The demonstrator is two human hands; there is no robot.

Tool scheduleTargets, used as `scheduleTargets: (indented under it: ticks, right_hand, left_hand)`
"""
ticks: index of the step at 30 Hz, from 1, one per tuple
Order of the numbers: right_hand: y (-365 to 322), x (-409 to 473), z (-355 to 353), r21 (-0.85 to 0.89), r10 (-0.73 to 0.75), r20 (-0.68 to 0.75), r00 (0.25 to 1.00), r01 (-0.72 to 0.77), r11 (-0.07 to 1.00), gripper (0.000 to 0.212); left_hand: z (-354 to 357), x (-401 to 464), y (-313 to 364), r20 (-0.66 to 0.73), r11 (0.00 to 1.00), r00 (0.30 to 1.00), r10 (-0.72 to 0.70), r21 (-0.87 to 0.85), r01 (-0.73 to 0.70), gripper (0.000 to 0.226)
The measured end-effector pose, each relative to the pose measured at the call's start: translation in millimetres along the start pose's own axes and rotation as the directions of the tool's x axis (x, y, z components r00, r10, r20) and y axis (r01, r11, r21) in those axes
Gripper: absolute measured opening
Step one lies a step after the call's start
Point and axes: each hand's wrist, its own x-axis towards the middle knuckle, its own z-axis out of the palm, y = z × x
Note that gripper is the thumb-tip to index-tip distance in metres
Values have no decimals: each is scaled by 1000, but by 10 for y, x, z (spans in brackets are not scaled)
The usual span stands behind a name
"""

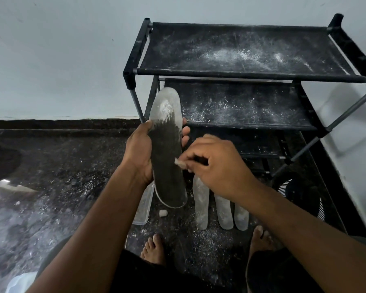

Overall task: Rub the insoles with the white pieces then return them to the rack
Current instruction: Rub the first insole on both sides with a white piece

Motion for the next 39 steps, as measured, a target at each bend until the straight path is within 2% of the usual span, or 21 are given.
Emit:
scheduleTargets:
  ticks: [1, 3, 5, 7, 9, 11, 15, 16, 17, 19, 21, 24, 26, 27, 29, 31, 32, 33, 35, 37, 39]
  right_hand:
    - [-3, 17, -7, -49, 0, -33, 999, -2, 999, 3]
    - [-38, 14, 24, -79, 25, 35, 999, -22, 997, 3]
    - [-74, -28, 36, 30, 76, 195, 978, -83, 996, 2]
    - [-96, -44, -26, 152, 110, 256, 960, -153, 976, 2]
    - [-83, -27, -85, 202, 135, 140, 981, -162, 966, 4]
    - [-76, 4, -105, 162, 144, 69, 987, -153, 975, 4]
    - [-134, -41, -97, 150, 139, 401, 906, -214, 965, 5]
    - [-136, -48, -130, 166, 133, 431, 892, -223, 961, 6]
    - [-124, -42, -166, 202, 136, 414, 900, -236, 951, 6]
    - [-91, -9, -207, 241, 158, 267, 951, -225, 944, 6]
    - [-77, 1, -174, 174, 176, 191, 966, -210, 962, 4]
    - [-127, -43, -114, 115, 145, 383, 912, -202, 973, 3]
    - [-139, -42, -212, 161, 123, 441, 889, -214, 964, 4]
    - [-125, -22, -280, 226, 127, 406, 905, -233, 946, 4]
    - [-73, 27, -378, 364, 162, 210, 964, -231, 902, 4]
    - [-36, 47, -334, 334, 186, 12, 982, -179, 925, 5]
    - [-22, 41, -263, 263, 181, -27, 983, -167, 950, 5]
    - [-26, 23, -182, 162, 163, -13, 987, -158, 974, 5]
    - [-65, -31, -46, 21, 106, 129, 986, -110, 994, 5]
    - [-120, -70, -5, 130, 69, 268, 961, -107, 986, 4]
    - [-142, -55, -44, 263, 58, 216, 975, -115, 958, 3]
  left_hand:
    - [3, 11, 1, 17, 1000, 1000, 1, -13, -1, 59]
    - [-10, 37, 3, 38, 999, 999, 1, -47, 0, 59]
    - [-27, 41, 12, 52, 998, 999, 15, -62, -12, 59]
    - [-68, 65, 28, 56, 997, 998, 33, -67, -29, 57]
    - [-96, 94, 40, 81, 996, 996, 37, -88, -30, 57]
    - [-100, 116, 43, 88, 994, 995, 43, -106, -34, 57]
    - [-128, 138, 48, 55, 989, 995, 88, -120, -81, 58]
    - [-141, 146, 57, 44, 988, 994, 99, -123, -93, 57]
    - [-149, 150, 66, 40, 987, 993, 107, -127, -101, 57]
    - [-153, 144, 80, 30, 983, 992, 122, -142, -117, 56]
    - [-146, 131, 69, 18, 981, 991, 131, -147, -127, 55]
    - [-151, 114, 58, -24, 979, 988, 154, -128, -156, 54]
    - [-157, 109, 73, -39, 980, 986, 161, -114, -165, 55]
    - [-159, 111, 80, -40, 980, 986, 164, -110, -168, 55]
    - [-142, 112, 67, -44, 981, 984, 174, -82, -177, 56]
    - [-101, 98, 6, -37, 986, 986, 165, -20, -166, 56]
    - [-68, 87, -32, -35, 988, 987, 155, 5, -155, 57]
    - [-42, 80, -65, -35, 989, 988, 149, 20, -148, 57]
    - [-21, 78, -90, -42, 990, 989, 144, 10, -144, 57]
    - [-34, 83, -70, -54, 989, 988, 147, -4, -148, 58]
    - [-37, 75, -65, -43, 991, 990, 133, 25, -132, 60]
